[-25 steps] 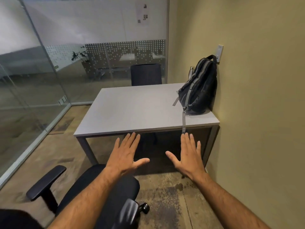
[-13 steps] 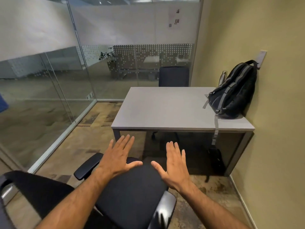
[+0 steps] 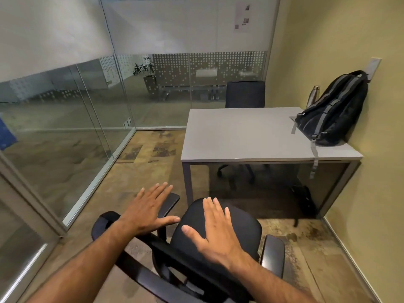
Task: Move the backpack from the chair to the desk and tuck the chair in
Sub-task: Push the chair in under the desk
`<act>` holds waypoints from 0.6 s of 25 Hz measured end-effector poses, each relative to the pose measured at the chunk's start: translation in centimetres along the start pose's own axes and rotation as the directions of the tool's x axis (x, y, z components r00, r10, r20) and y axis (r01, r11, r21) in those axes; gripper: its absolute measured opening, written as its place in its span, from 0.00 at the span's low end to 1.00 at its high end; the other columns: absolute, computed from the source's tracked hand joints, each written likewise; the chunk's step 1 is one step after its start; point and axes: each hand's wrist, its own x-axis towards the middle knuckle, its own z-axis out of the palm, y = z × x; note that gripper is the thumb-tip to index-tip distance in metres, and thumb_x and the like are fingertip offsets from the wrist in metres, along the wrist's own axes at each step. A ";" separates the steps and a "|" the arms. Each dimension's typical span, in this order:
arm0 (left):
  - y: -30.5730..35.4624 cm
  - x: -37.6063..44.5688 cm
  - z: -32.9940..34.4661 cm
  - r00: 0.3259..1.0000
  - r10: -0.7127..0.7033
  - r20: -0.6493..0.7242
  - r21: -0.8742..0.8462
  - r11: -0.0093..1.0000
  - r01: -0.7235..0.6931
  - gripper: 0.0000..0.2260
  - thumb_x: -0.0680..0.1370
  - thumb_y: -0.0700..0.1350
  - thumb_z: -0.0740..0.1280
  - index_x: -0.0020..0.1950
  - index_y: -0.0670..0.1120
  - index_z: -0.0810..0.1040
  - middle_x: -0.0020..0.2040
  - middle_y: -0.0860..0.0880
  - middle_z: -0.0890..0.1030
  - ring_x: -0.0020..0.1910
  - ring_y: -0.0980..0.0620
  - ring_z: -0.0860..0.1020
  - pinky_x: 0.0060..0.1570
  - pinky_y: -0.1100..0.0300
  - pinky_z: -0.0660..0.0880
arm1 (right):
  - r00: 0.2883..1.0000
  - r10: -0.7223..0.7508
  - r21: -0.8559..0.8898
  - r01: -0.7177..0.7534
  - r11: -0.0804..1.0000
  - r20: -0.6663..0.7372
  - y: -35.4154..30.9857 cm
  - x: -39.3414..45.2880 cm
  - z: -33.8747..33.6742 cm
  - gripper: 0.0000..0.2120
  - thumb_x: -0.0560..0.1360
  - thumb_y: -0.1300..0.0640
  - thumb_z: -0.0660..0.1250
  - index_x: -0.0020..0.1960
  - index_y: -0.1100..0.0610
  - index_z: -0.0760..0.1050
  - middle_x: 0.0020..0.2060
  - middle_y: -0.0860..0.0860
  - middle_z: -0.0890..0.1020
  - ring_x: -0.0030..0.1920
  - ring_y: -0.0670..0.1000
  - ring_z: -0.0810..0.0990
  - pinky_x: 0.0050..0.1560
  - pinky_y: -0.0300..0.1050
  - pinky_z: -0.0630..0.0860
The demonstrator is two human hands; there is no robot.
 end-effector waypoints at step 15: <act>-5.0 -9.9 0.9 0.985 0.173 0.007 -0.100 0.980 -0.171 0.40 0.71 0.81 0.49 0.74 0.60 0.70 0.72 0.59 0.74 0.73 0.60 0.68 0.78 0.53 0.48 | 0.889 0.169 -0.177 -0.101 0.979 0.426 -6.5 -5.3 0.7 0.59 0.55 0.10 0.54 0.71 0.51 0.66 0.66 0.52 0.77 0.66 0.57 0.76 0.63 0.59 0.75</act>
